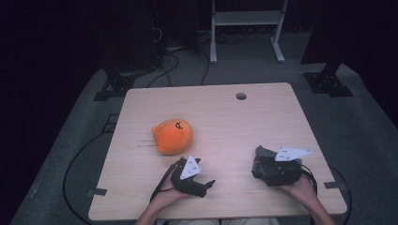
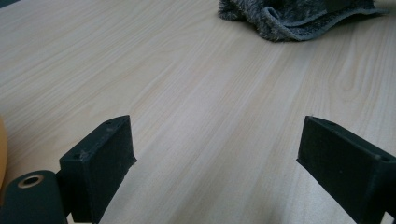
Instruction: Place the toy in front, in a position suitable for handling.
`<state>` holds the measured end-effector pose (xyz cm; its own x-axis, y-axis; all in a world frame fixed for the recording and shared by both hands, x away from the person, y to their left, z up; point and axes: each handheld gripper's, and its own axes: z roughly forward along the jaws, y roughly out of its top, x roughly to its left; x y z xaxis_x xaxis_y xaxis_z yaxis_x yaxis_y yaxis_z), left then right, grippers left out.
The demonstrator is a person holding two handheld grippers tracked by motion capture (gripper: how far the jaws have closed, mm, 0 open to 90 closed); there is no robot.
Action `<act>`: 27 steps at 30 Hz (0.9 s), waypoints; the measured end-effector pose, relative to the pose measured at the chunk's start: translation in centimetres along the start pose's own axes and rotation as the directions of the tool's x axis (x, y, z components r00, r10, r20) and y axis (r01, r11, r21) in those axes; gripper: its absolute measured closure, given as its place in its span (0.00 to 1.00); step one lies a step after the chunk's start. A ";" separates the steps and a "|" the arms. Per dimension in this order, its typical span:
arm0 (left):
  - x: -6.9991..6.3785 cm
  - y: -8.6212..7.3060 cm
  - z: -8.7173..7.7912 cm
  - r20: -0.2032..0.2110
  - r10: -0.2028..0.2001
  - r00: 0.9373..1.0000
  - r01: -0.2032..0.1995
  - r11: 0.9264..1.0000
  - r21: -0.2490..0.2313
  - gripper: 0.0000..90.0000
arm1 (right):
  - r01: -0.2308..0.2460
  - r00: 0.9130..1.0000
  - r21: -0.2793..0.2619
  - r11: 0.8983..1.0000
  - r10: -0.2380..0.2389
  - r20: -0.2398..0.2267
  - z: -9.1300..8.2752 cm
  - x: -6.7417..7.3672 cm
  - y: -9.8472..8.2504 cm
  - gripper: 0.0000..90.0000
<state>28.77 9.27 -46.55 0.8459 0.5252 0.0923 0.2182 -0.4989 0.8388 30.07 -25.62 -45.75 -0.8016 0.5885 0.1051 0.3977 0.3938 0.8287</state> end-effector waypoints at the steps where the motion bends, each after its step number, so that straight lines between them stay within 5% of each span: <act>1: 0.1 0.0 0.0 0.000 0.001 1.000 -0.001 1.000 0.002 0.11 | -0.003 1.000 0.002 1.000 0.003 -0.002 0.0 -0.1 0.0 0.33; 13: 0.2 1.3 -0.7 -0.015 0.025 1.000 -0.025 0.999 -0.028 0.11 | -0.007 1.000 -0.001 1.000 0.007 -0.005 -0.1 0.0 -0.1 0.33; 27: 3.7 4.0 -4.6 -0.129 -0.022 0.991 0.003 0.990 -0.141 0.09 | -0.016 1.000 -0.003 1.000 0.016 -0.005 -0.1 -0.1 -0.1 0.33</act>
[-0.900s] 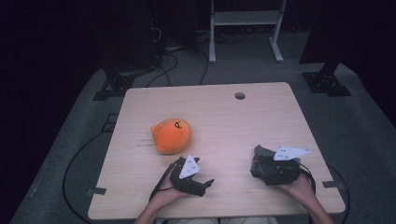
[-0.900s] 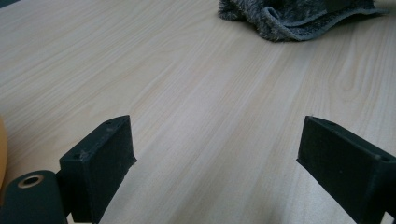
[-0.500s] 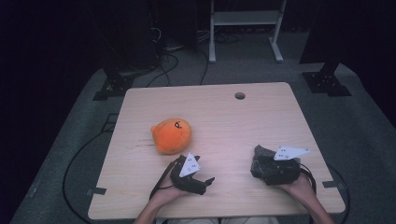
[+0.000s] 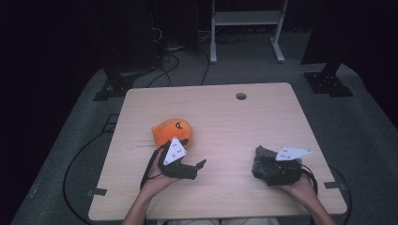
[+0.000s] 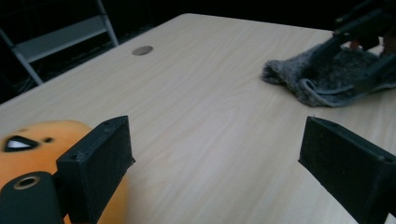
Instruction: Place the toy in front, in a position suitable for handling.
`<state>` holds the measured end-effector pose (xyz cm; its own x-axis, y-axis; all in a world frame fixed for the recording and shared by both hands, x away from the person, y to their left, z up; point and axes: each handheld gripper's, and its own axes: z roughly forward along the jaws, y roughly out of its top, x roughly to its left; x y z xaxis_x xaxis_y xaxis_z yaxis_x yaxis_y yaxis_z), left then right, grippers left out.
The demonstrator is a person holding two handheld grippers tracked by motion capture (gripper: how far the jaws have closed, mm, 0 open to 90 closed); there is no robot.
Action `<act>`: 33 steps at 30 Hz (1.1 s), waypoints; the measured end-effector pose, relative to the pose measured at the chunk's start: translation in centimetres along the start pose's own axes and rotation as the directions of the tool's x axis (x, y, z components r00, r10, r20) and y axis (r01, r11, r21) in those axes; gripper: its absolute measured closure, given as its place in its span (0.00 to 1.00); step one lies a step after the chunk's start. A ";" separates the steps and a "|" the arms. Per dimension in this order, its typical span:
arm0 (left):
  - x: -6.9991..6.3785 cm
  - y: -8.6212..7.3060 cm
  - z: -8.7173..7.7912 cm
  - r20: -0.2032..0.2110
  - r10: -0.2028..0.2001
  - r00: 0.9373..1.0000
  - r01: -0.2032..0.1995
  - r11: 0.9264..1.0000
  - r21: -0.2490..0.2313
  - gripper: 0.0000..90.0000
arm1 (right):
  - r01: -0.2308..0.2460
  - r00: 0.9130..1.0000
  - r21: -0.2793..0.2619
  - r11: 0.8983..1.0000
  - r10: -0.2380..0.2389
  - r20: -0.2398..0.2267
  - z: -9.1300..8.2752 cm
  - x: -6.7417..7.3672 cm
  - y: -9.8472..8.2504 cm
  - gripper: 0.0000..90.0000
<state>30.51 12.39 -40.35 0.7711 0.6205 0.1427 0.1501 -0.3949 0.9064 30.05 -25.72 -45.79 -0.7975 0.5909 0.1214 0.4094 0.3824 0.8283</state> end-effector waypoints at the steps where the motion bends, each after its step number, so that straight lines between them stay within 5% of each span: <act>1: 0.3 0.2 -0.2 -0.006 0.001 1.000 -0.001 1.000 -0.001 0.09 | -0.001 1.000 0.000 1.000 0.001 -0.001 0.0 0.0 0.0 0.33; 12: 4.1 0.3 -1.2 -0.109 -0.022 0.994 0.023 1.000 0.005 0.09 | 0.000 1.000 0.006 1.000 0.000 -0.004 0.2 0.1 0.0 0.33; 22: 8.0 -0.7 -1.4 -0.203 -0.053 0.978 0.064 0.997 0.051 0.09 | 0.000 1.000 0.004 1.000 0.000 -0.006 0.2 0.1 0.0 0.33; 27: 9.0 -1.4 -0.9 -0.221 -0.084 0.972 0.103 0.992 0.076 0.09 | 0.001 1.000 0.002 1.000 -0.001 -0.007 0.1 0.1 0.1 0.33; 33: 9.6 -2.1 0.5 -0.203 -0.088 0.975 0.114 0.987 0.115 0.09 | 0.001 1.000 0.008 1.000 -0.001 -0.014 0.2 0.1 0.0 0.33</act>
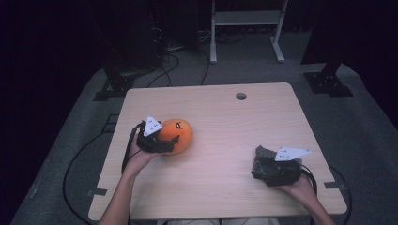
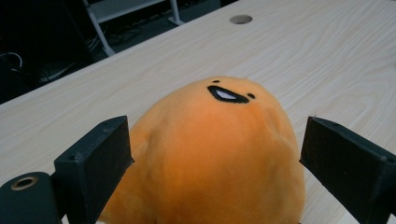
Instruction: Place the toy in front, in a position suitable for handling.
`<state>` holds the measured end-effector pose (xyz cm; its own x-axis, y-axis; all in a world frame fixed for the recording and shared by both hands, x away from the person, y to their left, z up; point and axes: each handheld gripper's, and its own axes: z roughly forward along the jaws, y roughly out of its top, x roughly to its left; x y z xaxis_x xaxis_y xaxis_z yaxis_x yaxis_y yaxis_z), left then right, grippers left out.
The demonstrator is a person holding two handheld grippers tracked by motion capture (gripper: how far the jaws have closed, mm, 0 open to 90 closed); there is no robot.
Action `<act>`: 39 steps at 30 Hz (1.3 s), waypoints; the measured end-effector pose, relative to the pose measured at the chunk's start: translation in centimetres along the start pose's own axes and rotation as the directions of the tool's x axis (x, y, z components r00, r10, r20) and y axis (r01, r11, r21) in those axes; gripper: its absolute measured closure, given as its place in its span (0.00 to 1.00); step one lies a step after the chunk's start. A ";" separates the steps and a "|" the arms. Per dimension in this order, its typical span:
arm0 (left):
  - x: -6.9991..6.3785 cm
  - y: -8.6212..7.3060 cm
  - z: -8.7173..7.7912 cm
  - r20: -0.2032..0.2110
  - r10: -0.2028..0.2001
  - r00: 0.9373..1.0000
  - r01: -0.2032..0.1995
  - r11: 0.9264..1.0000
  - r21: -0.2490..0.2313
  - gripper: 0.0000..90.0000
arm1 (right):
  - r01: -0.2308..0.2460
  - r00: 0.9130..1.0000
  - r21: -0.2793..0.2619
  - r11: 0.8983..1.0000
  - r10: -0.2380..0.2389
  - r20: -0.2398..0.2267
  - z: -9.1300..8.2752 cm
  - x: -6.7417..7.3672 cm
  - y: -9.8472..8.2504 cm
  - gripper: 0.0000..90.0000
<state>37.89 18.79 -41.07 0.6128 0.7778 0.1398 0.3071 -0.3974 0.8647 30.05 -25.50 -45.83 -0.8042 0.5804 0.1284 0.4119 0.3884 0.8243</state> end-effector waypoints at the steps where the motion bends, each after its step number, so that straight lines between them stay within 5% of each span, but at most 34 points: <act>1: 0.0 0.0 0.0 0.000 0.000 1.000 0.000 1.000 0.000 0.09 | 0.000 1.000 0.000 1.000 0.000 0.000 0.0 0.0 0.0 0.33; 5: 0.5 -0.5 1.1 0.000 -0.015 1.000 0.015 0.999 0.049 0.09 | -0.001 1.000 -0.004 1.000 0.001 0.000 -0.1 0.0 0.0 0.33; 10: 0.7 -0.7 1.6 0.007 -0.038 0.999 0.038 0.998 0.048 0.09 | 0.001 1.000 -0.005 1.000 -0.001 0.000 -0.1 0.0 0.0 0.33; 16: 0.3 -0.9 2.2 0.013 -0.010 1.000 0.009 0.997 0.073 0.12 | 0.003 1.000 -0.006 1.000 -0.003 -0.001 -0.2 0.0 0.0 0.33; 28: 0.2 -1.1 2.1 0.007 0.022 1.000 -0.023 0.997 0.080 0.33 | 0.003 1.000 -0.007 1.000 -0.003 -0.001 -0.1 0.0 0.0 0.33; 39: 0.2 -1.3 1.8 -0.015 0.009 1.000 -0.009 0.999 0.051 0.52 | 0.001 1.000 -0.011 1.000 -0.001 0.000 -0.1 -0.1 0.0 0.32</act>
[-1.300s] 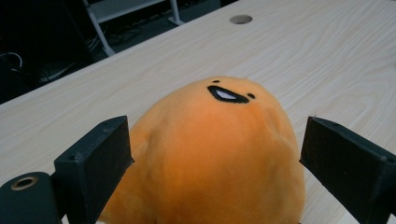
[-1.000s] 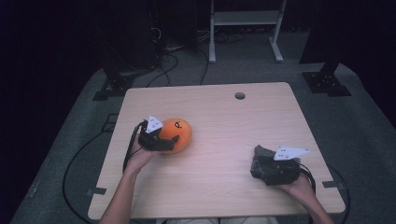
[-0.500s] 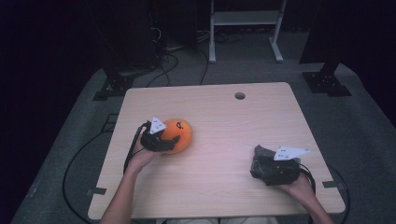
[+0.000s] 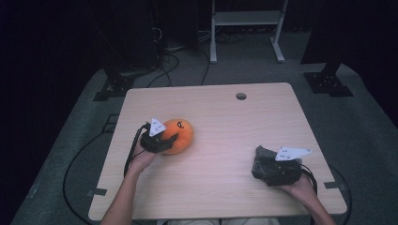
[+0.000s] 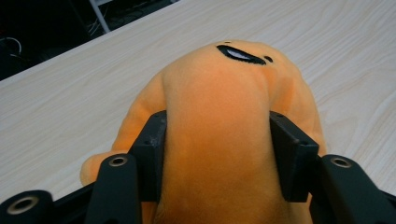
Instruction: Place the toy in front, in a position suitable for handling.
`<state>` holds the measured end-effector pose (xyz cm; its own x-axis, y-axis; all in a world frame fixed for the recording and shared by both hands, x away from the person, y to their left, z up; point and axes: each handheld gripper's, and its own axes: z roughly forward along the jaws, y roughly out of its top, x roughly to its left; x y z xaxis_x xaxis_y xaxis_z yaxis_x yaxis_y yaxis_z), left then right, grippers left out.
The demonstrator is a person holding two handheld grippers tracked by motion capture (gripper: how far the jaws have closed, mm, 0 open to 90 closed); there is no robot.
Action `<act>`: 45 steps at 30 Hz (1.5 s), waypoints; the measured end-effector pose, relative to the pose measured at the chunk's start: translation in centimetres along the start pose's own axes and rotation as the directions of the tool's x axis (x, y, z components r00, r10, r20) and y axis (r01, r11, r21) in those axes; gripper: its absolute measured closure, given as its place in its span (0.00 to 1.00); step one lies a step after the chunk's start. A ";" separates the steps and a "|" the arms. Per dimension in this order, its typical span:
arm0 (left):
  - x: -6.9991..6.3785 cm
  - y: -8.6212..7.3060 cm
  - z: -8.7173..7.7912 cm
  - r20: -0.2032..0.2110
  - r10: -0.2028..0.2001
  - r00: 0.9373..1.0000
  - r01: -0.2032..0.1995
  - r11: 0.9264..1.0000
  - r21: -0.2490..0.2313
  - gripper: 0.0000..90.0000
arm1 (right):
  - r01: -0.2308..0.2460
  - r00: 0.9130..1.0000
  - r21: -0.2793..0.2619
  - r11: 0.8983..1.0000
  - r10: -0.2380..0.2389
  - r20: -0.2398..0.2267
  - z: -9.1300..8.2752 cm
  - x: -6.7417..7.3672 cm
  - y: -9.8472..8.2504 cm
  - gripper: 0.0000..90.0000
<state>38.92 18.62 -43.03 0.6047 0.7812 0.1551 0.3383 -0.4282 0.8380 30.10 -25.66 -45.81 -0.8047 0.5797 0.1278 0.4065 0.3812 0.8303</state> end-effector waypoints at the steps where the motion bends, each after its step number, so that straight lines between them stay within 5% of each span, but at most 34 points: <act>1: 0.0 0.1 -0.1 -0.001 -0.006 1.000 0.006 1.000 -0.007 0.52 | 0.000 1.000 0.000 1.000 0.000 0.000 0.0 0.0 0.0 0.32; 18: 0.2 1.0 -1.3 0.034 -0.056 0.998 0.058 0.994 -0.089 0.56 | -0.012 1.000 -0.025 1.000 0.012 0.007 -0.4 -0.3 0.0 0.32; 28: -2.3 3.4 -2.3 0.098 0.031 0.995 -0.018 0.991 -0.136 0.56 | -0.023 0.999 -0.052 0.998 0.025 0.023 -1.0 -0.7 0.1 0.32; 33: -4.3 4.5 -2.6 0.149 0.068 0.987 -0.042 0.985 -0.167 0.56 | -0.033 0.999 -0.073 0.997 0.036 0.038 -1.4 -1.1 0.1 0.32; 36: -6.3 4.8 -2.4 0.192 0.112 0.975 -0.080 0.982 -0.169 0.56 | -0.046 0.997 -0.093 0.995 0.051 0.050 -1.8 -1.3 0.0 0.32; 45: -9.9 4.1 -1.3 0.270 0.147 0.951 -0.108 0.982 -0.155 0.55 | -0.055 0.995 -0.128 0.990 0.065 0.072 -2.5 -1.8 0.0 0.32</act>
<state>33.39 9.66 -40.47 0.8201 0.5574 0.1295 0.1553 -0.4347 0.8871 30.48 -28.51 -44.71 -0.7436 0.6535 0.1417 0.3916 0.2537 0.8845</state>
